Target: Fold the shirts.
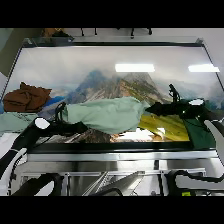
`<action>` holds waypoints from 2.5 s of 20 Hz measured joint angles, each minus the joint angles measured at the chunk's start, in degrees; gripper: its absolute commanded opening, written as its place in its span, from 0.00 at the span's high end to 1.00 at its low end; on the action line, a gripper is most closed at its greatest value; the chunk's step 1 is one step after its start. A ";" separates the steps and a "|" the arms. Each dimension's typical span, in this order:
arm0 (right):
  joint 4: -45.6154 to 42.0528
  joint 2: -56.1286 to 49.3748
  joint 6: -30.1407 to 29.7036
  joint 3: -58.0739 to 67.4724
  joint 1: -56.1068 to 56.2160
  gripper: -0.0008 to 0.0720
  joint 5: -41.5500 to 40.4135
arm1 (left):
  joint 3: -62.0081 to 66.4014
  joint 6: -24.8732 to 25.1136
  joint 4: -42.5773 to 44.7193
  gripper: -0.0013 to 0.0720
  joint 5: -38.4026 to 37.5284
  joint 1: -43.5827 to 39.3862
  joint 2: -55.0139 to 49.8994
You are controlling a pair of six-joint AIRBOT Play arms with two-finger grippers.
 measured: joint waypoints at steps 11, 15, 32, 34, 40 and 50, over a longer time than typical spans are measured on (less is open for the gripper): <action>0.00 -0.02 -0.22 0.00 0.15 0.96 2.16 | 14.40 -0.79 0.13 0.96 5.90 -2.47 -19.08; 0.00 0.74 -0.22 0.00 0.15 0.96 3.10 | 18.18 0.33 1.40 0.96 2.19 -2.51 -20.81; 0.83 26.27 -0.63 49.03 0.00 0.96 1.11 | 71.25 -0.39 4.87 0.96 -14.47 -1.60 17.07; -0.94 27.02 -0.63 53.24 0.00 0.96 0.61 | 74.01 -0.66 5.60 0.96 -15.47 -1.60 18.67; -3.48 19.37 2.62 55.82 0.02 0.96 7.17 | 75.76 -2.95 6.45 0.96 -27.34 -2.29 10.62; -3.85 -12.24 1.86 29.83 0.17 0.96 6.93 | 52.30 0.63 6.58 0.96 -20.92 -5.46 -27.54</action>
